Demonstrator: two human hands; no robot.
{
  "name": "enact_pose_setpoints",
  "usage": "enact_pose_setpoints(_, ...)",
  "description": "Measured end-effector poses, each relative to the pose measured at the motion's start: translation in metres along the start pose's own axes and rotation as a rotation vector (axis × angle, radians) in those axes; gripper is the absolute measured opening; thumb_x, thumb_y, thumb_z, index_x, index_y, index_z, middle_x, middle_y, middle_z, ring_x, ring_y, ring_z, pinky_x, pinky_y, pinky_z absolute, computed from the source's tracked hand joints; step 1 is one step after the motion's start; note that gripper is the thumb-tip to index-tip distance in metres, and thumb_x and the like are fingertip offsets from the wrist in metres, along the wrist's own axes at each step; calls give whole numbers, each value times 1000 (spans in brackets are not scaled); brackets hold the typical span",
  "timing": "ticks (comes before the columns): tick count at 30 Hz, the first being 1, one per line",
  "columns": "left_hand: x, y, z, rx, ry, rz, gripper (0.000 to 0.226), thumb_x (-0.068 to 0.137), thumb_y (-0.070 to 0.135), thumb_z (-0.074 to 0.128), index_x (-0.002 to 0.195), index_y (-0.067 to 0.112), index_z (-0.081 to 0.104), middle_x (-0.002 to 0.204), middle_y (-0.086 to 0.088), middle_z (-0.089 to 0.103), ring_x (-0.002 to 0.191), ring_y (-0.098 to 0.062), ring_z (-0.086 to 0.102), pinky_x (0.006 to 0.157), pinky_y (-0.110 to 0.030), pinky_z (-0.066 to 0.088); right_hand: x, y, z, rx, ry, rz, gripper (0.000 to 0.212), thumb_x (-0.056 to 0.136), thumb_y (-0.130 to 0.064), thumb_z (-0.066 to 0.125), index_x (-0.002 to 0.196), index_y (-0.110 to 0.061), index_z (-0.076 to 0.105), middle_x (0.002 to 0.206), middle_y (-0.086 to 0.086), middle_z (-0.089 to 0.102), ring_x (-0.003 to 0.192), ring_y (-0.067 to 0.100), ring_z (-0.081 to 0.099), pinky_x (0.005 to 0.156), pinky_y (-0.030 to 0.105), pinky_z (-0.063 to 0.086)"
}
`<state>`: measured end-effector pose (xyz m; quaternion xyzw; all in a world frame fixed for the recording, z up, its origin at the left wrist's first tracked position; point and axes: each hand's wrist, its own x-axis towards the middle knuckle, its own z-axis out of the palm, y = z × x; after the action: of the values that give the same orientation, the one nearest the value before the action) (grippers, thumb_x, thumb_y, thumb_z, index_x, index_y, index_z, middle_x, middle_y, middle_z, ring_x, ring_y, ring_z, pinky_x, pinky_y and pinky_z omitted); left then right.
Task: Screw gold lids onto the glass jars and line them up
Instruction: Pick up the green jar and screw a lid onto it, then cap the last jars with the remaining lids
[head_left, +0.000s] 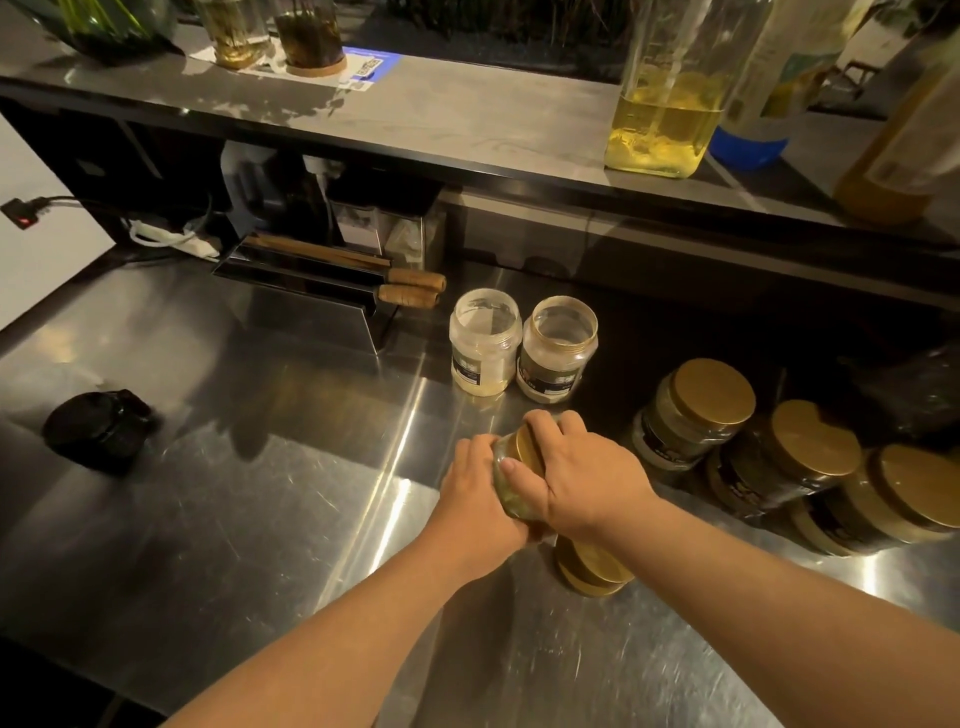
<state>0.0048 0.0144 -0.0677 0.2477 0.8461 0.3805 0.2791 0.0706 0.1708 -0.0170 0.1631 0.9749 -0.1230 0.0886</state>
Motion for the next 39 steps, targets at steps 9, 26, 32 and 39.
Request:
enact_pose_setpoints(9, 15, 22, 15, -58, 51, -77, 124, 70, 36, 99, 166, 45, 21, 165, 2, 41, 153, -30, 40, 123, -53, 43, 15, 10, -32, -117, 88, -45, 93, 81, -90, 33, 153, -32, 30, 138, 0, 51, 110, 23, 57, 76, 38, 57)
enact_pose_setpoints(26, 71, 32, -48, 73, 67, -55, 79, 98, 45, 76, 165, 35, 36, 161, 5, 32, 151, -25, 38, 123, -54, 40, 49, 49, -85, -327, -41, 258, 109, 79, -80, 57, 163, -20, 22, 158, 9, 44, 142, 37, 43, 113, 47, 41)
enact_pose_setpoints(32, 70, 25, -59, 101, 11, -21, 79, 100, 45, 78, 167, 35, 37, 175, 9, 28, 161, -24, 28, 130, -55, 32, 98, 36, -89, -26, 105, 330, 127, 70, -71, 80, 167, -26, 11, 159, 13, 43, 145, 39, 39, 117, 50, 36)
enact_pose_setpoints(39, 86, 27, -66, 169, -67, -11, 87, 98, 54, 79, 170, 37, 33, 173, 5, 38, 158, -32, 34, 127, -56, 35, 157, 41, -73, 27, 24, 443, 144, 64, -70, 82, 165, -35, -14, 156, 13, 46, 144, 40, 43, 122, 55, 23)
